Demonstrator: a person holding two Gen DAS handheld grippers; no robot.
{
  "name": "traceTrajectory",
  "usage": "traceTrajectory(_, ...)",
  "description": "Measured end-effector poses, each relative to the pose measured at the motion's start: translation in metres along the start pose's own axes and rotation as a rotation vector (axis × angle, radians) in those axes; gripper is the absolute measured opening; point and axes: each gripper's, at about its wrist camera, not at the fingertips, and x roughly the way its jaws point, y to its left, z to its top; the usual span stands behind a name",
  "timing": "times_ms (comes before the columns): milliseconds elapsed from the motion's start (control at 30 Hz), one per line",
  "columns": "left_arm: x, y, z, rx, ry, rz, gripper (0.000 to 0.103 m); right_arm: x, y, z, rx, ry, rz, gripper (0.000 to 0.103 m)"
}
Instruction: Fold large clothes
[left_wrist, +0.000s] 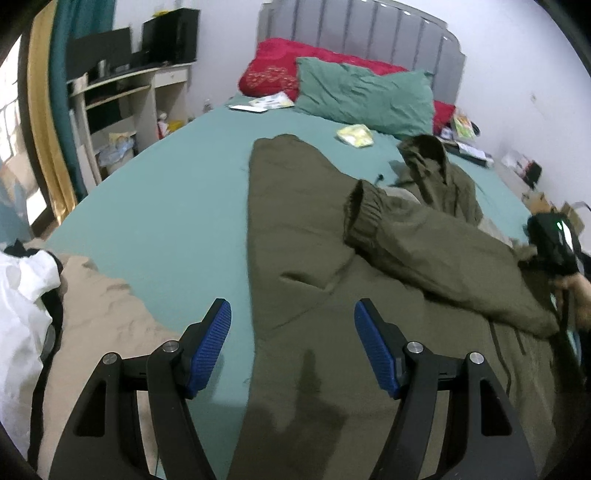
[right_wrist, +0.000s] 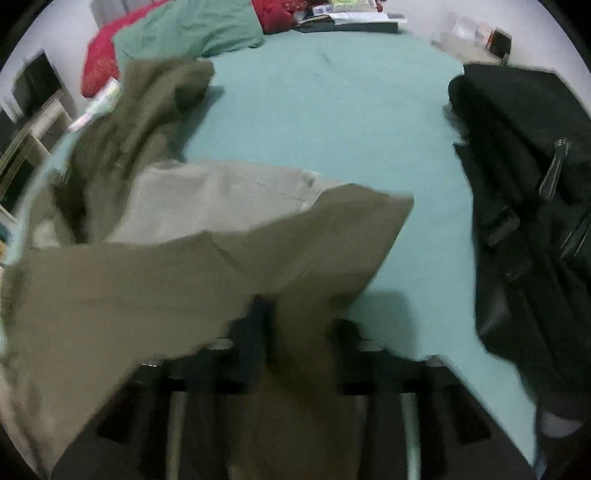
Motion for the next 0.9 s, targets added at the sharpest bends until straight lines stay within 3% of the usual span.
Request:
traceTrajectory(67, -0.001, -0.001, -0.003, -0.003, 0.001, -0.01, 0.073, 0.003, 0.004, 0.009, -0.015, -0.043, -0.062, 0.006)
traceTrajectory(233, -0.001, -0.005, -0.004, 0.019, 0.001, -0.017, 0.073, 0.016, -0.002, 0.032, -0.06, -0.081, -0.228, 0.005)
traceTrajectory(367, 0.0, 0.003, -0.004, 0.005, 0.007, -0.003, 0.073, 0.022, -0.007, 0.028, -0.092, -0.085, -0.313, 0.007)
traceTrajectory(433, -0.001, 0.008, -0.004, -0.012, 0.011, -0.005, 0.073, 0.017, 0.001, 0.026, -0.127, -0.088, -0.376, 0.018)
traceTrajectory(500, -0.004, 0.013, -0.002, -0.016, 0.008, 0.001, 0.073, 0.004, 0.014, 0.026, -0.132, -0.121, -0.42, 0.038)
traceTrajectory(567, -0.008, 0.018, -0.002, -0.022, 0.001, 0.0, 0.073, -0.027, 0.035, 0.018, -0.154, -0.202, -0.423, 0.081)
traceTrajectory(600, -0.011, 0.022, -0.001, -0.027, 0.0, 0.004, 0.073, -0.038, 0.052, 0.02, -0.171, -0.242, -0.425, 0.088)
traceTrajectory(700, -0.014, 0.03, 0.001, -0.03, -0.004, 0.019, 0.073, -0.061, 0.111, 0.026, -0.23, -0.32, -0.302, 0.091)
traceTrajectory(900, -0.023, 0.058, 0.009, -0.113, -0.03, 0.054, 0.073, -0.066, 0.27, 0.033, -0.424, -0.338, -0.043, 0.091)
